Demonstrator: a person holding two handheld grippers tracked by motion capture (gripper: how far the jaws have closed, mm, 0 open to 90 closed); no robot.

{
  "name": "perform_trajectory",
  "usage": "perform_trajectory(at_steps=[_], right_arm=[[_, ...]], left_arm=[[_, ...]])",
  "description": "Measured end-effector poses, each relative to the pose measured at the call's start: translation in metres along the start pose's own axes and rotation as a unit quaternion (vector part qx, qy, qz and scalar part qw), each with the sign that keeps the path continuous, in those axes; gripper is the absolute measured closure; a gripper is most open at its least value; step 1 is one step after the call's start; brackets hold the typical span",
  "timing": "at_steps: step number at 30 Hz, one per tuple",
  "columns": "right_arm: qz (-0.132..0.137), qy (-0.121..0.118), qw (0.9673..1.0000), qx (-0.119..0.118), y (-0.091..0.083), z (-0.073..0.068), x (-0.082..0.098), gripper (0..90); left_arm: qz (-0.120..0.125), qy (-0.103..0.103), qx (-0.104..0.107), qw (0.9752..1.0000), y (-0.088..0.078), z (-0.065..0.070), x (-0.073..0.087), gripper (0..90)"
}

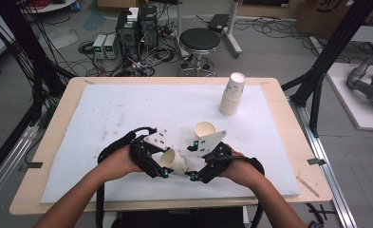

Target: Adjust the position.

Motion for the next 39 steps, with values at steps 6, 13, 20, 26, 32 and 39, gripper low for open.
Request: perform_trajectory(at_steps=[6,13,20,26,32,39], right_arm=[[-0.027,-0.015,0.9995,-0.002,0.012,-0.004,-0.002,23.7],[-0.049,-0.022,0.9984,-0.014,0.025,-0.008,-0.003,32.4],[-0.046,-0.011,0.9988,-0.014,0.026,-0.007,-0.002,35.6],[-0.043,-0.005,0.999,-0.015,0.025,-0.007,-0.002,37.2],[-0.039,0.001,0.9992,-0.012,0.018,-0.005,0.001,37.5],[-0.025,0.019,0.9995,0.006,0.004,0.0,0.011,37.6]], left_arm=[[0.0,-0.001,0.001,1.0,0.002,0.001,-0.002,29.1],[0.01,-0.01,0.008,0.9999,0.004,0.003,-0.002,28.4],[0.023,-0.014,0.005,0.9996,0.003,0.003,-0.003,28.3],[0.04,-0.017,0.004,0.999,0.004,0.003,-0.002,26.0],[0.083,-0.029,-0.005,0.9961,-0.006,0.0,0.007,18.5],[0.137,-0.059,-0.017,0.9886,-0.021,-0.006,0.019,18.7]])
Point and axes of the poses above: each handheld gripper's, and its own axes: y roughly forward along the jaws, x roughly out of its underside, z roughly to its right, the point moved 5 cm from there along y, roughly forward along the jaws, and after that the axes turned 2 degrees about -y, right-handed, at the moved point
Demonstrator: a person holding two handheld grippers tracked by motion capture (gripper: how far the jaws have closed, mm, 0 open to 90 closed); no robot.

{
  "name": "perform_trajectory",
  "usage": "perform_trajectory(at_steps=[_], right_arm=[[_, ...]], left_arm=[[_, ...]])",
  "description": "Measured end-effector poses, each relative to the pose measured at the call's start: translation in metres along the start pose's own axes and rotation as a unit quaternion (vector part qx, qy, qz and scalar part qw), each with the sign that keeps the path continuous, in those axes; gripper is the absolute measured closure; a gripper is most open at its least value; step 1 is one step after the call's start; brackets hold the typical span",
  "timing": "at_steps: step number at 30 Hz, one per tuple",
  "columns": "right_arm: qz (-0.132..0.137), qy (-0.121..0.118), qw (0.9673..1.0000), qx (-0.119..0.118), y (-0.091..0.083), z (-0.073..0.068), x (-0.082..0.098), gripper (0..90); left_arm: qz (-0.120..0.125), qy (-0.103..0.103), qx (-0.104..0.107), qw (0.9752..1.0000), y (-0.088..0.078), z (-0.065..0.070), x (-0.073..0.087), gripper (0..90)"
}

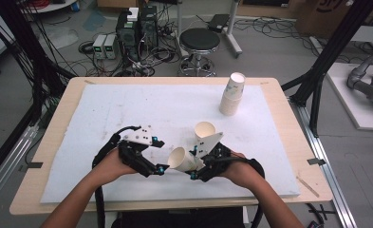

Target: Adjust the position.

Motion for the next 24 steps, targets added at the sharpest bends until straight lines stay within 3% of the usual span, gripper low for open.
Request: perform_trajectory(at_steps=[7,14,21,24], right_arm=[[0.04,0.017,0.9987,0.027,-0.015,0.003,0.01,37.7],[0.09,0.045,0.9929,0.063,-0.03,0.006,0.025,37.6],[0.13,0.085,0.9827,0.1,-0.043,0.012,0.048,37.3],[0.151,0.103,0.9763,0.116,-0.049,0.013,0.057,36.5]], left_arm=[[0.053,-0.029,-0.02,0.998,-0.008,-0.006,0.01,18.8],[0.108,-0.054,-0.047,0.9916,-0.013,-0.016,0.022,18.8],[0.145,-0.064,-0.073,0.9846,-0.014,-0.022,0.035,18.7],[0.149,-0.072,-0.078,0.9831,-0.012,-0.025,0.04,18.8]])
Point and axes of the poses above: each handheld gripper's, and its own axes: y roughly forward along the jaws, x roughly out of its underside, z roughly to its right, the point moved 5 cm from there along y, roughly forward along the jaws, and after that the axes turned 2 degrees about -y, right-handed, at the moved point
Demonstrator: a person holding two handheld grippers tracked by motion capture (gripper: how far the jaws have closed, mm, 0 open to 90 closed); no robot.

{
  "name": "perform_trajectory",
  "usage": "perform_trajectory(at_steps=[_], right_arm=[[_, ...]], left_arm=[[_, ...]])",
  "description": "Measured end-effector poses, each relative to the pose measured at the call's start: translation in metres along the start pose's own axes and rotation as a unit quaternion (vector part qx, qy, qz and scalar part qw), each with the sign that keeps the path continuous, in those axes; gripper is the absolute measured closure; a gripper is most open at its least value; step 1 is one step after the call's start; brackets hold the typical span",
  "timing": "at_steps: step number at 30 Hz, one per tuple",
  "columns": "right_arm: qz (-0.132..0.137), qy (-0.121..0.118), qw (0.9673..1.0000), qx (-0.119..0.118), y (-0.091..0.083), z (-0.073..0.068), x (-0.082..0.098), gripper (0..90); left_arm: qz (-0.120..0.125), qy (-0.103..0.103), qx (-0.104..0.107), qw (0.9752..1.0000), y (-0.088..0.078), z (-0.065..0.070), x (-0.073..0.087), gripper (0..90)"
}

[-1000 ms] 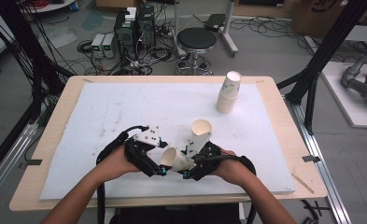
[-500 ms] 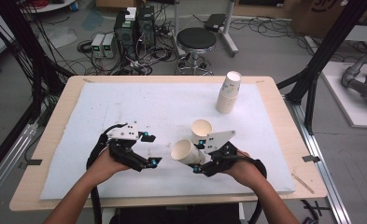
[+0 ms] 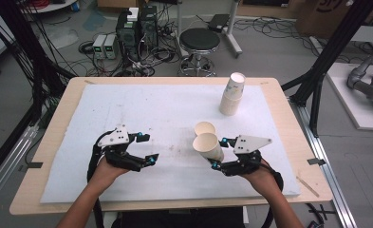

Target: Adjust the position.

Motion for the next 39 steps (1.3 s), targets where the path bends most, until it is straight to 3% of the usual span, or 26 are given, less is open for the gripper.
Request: perform_trajectory(at_steps=[4,8,17,23,29,34,39], right_arm=[[0.025,0.019,0.9991,0.03,-0.009,0.009,0.006,36.2],[0.049,0.049,0.9959,0.058,-0.016,0.019,0.013,35.6],[0.089,0.1,0.9829,0.127,-0.029,0.041,0.031,35.4],[0.093,0.108,0.9773,0.157,-0.032,0.047,0.038,35.4],[0.1,0.114,0.9735,0.172,-0.034,0.05,0.039,35.4],[0.096,0.113,0.9748,0.167,-0.032,0.05,0.039,35.4],[0.096,0.114,0.9736,0.173,-0.032,0.051,0.04,35.4]], left_arm=[[0.004,-0.01,-0.007,0.9999,0.001,-0.005,0.006,18.8],[0.014,-0.019,-0.018,0.9996,0.001,-0.009,0.012,18.8],[0.043,-0.022,-0.052,0.9975,-0.005,-0.02,0.018,18.8],[0.067,-0.027,-0.08,0.9942,-0.014,-0.03,0.018,18.5],[0.073,-0.029,-0.09,0.9928,-0.02,-0.035,0.02,18.6],[0.077,-0.028,-0.095,0.9921,-0.024,-0.035,0.019,18.6],[0.079,-0.03,-0.098,0.9916,-0.024,-0.036,0.019,18.6]])
Point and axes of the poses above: each handheld gripper's, and its own axes: y roughly forward along the jaws, x roughly out of its underside, z roughly to its right, the point moved 5 cm from there along y, roughly forward along the jaws, and after that the axes turned 2 degrees about -y, right-handed, at the moved point
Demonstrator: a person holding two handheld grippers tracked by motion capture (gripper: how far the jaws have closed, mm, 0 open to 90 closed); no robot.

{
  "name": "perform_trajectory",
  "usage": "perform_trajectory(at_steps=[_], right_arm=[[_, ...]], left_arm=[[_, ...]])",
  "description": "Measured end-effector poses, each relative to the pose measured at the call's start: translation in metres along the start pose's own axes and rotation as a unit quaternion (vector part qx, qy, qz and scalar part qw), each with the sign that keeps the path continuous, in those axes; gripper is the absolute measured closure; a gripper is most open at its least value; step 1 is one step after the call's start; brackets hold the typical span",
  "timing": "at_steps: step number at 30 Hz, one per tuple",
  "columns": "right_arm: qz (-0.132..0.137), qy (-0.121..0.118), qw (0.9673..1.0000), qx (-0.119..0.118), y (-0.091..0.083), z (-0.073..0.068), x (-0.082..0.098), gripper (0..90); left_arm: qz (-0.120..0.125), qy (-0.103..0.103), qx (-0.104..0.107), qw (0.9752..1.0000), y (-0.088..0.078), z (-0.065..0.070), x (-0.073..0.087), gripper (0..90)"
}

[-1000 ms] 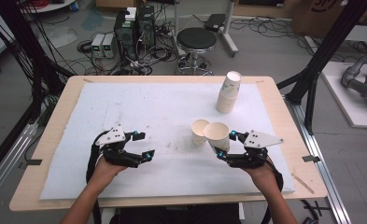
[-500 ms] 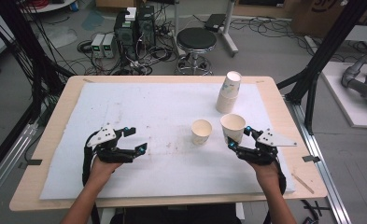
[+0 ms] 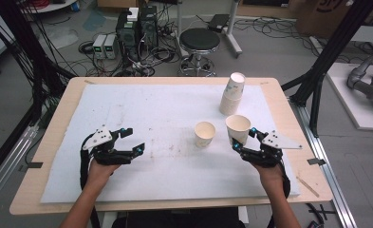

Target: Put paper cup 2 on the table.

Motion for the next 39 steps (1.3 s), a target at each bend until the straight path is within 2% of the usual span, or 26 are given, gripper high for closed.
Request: perform_trajectory(at_steps=[6,15,21,25,31,34,39], right_arm=[[-0.014,0.017,0.9997,0.007,0.007,0.007,0.008,35.4],[-0.043,0.026,0.9983,0.029,0.03,0.018,0.016,35.4],[-0.066,0.05,0.9957,0.042,0.046,0.022,0.025,35.4],[-0.089,0.057,0.9931,0.049,0.052,0.022,0.032,35.4],[-0.136,0.045,0.9881,0.055,0.059,0.021,0.042,35.4],[-0.137,0.047,0.9879,0.055,0.058,0.02,0.042,35.4],[-0.15,0.035,0.9865,0.056,0.053,0.018,0.042,35.5]], left_arm=[[-0.003,0.0,0.004,1.0,0.001,-0.001,0.002,18.6],[-0.006,-0.002,0.008,0.9999,0.002,-0.001,0.003,18.6],[-0.008,0.0,0.009,0.9999,0.003,0.001,0.003,18.7],[-0.011,-0.001,0.008,0.9999,0.003,0.001,0.004,18.7],[-0.013,-0.001,0.007,0.9999,0.004,0.001,0.005,18.7],[-0.014,0.0,0.007,0.9999,0.004,0.001,0.005,18.7],[-0.016,-0.002,0.004,0.9999,0.004,0.0,0.006,18.7]])
Point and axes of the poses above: each handheld gripper's, and its own axes: y roughly forward along the jaws, x roughly out of its underside, z roughly to its right, the point moved 5 cm from there along y, roughly forward along the jaws, and after that the axes turned 2 degrees about -y, right-handed, at the moved point
